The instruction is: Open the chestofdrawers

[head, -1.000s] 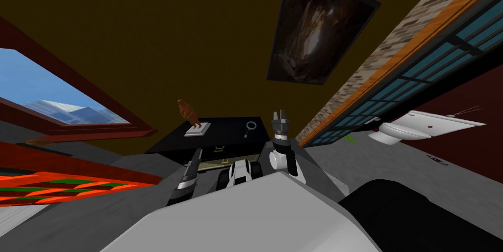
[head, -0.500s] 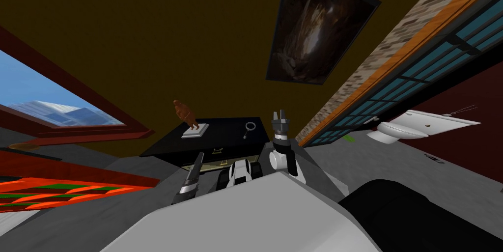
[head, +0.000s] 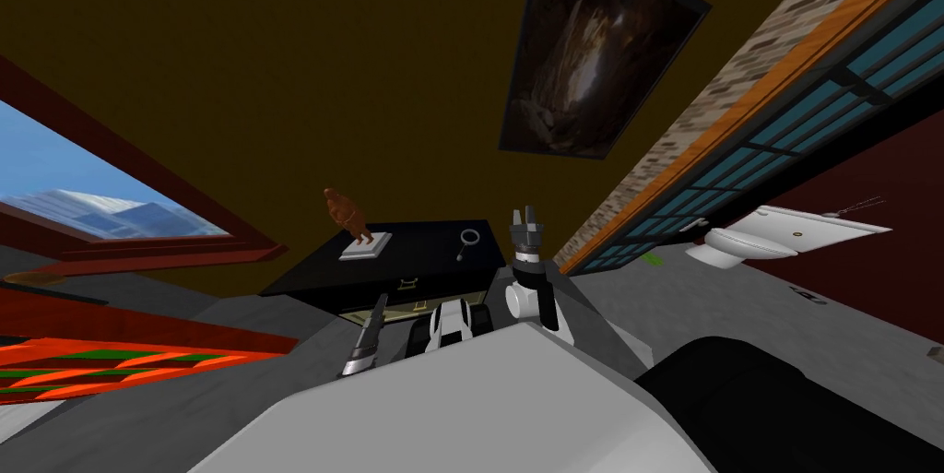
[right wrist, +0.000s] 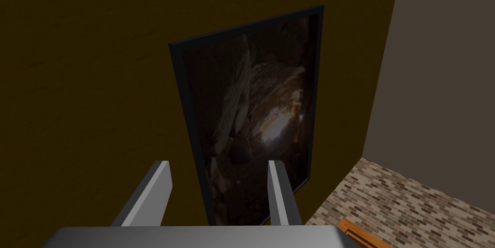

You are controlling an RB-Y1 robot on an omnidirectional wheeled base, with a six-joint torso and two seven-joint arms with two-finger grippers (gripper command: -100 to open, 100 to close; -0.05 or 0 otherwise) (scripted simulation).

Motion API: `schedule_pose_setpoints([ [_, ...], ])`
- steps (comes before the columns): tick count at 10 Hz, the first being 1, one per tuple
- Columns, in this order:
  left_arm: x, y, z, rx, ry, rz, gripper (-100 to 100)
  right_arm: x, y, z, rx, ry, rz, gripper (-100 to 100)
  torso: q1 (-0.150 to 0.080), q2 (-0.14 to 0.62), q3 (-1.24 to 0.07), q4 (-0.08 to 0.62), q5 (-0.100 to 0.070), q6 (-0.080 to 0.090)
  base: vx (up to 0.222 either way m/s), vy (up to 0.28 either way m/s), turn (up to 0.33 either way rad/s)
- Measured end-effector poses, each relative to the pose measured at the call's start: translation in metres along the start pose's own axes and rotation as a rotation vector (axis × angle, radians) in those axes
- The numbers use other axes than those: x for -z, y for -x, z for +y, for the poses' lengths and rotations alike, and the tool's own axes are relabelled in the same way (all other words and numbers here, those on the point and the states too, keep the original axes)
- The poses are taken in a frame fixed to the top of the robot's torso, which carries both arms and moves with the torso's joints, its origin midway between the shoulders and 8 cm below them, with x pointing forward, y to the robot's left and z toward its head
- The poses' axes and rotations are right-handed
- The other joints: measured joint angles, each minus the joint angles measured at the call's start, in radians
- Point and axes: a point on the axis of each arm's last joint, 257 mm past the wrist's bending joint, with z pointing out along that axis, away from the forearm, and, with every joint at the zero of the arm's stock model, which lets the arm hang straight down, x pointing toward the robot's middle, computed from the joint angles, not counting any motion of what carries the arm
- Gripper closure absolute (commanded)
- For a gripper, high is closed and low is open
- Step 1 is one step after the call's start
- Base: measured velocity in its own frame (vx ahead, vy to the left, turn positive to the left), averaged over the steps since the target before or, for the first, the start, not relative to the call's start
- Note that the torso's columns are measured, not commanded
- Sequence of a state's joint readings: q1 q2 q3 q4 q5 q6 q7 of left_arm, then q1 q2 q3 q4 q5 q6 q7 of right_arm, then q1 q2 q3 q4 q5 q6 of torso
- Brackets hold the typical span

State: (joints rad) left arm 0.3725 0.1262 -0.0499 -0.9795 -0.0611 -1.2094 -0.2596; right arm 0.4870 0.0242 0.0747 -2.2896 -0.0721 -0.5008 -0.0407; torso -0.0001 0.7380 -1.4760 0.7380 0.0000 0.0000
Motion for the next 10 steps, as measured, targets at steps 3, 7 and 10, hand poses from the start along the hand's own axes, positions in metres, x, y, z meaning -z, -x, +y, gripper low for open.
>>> schedule_pose_setpoints([
  [3,0.009,-0.018,0.008,0.015,0.025,0.009,-100,0.0,0.0,0.0,0.0,0.0,0.0,0,0.0,0.0,0.0,0.0,0.0,0.0,0.002,0.002,-0.006],
  [7,0.022,-0.051,0.008,0.066,0.053,0.003,-100,0.0,0.0,0.0,0.0,0.0,0.0,0,0.0,0.0,0.0,0.0,0.0,0.0,0.003,0.004,-0.011],
  [10,0.015,-0.06,0.004,0.085,0.053,-0.006,-100,0.0,0.0,0.0,0.0,0.0,0.0,0,0.0,0.0,0.0,0.0,0.0,0.0,-0.007,-0.004,0.003],
])
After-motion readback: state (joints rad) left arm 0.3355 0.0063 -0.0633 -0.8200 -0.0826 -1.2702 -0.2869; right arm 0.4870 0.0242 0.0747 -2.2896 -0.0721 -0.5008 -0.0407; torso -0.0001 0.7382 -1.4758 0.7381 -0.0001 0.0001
